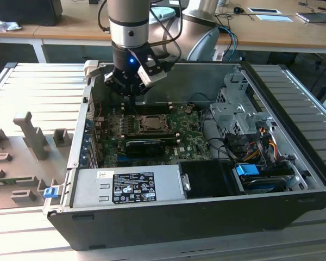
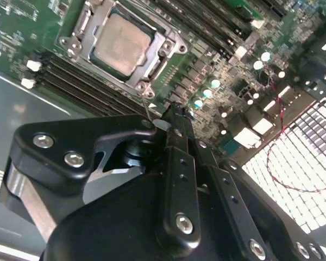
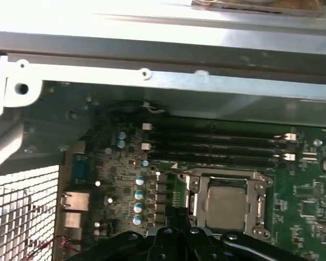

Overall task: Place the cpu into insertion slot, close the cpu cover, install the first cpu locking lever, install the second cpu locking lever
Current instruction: 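Install the first cpu locking lever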

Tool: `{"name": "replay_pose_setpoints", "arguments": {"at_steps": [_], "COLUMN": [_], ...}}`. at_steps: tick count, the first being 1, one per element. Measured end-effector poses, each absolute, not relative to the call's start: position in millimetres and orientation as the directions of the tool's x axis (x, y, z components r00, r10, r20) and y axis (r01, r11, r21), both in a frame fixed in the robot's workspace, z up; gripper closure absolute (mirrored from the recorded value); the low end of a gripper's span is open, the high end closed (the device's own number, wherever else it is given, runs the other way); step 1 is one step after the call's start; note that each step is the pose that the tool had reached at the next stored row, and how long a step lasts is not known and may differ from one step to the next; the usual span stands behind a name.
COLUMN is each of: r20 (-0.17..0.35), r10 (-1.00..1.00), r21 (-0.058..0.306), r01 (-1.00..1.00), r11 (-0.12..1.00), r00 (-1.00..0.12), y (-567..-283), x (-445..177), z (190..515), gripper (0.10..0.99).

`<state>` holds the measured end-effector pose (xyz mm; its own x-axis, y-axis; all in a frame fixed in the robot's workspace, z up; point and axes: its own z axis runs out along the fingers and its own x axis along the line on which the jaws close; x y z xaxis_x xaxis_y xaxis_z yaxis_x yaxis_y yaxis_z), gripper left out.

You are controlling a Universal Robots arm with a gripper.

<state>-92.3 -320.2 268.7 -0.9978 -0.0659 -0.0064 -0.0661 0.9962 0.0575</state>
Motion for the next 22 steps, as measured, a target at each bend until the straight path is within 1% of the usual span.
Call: {"name": "replay_pose_setpoints", "arguments": {"at_steps": [5, 11, 22], "r20": [-0.007, -0.007, -0.007], "r10": [-0.066, -0.066, -0.066], "r21": [0.059, 0.06, 0.061], "r01": [-0.066, -0.066, -0.066], "r11": [0.996, 0.996, 0.996], "r00": [-0.998, -0.998, -0.998], "y": [-319, -311, -299], "x": [-103, -114, -114], "z": [266, 260, 258], "gripper": [0.98, 0.98, 0.98]}}
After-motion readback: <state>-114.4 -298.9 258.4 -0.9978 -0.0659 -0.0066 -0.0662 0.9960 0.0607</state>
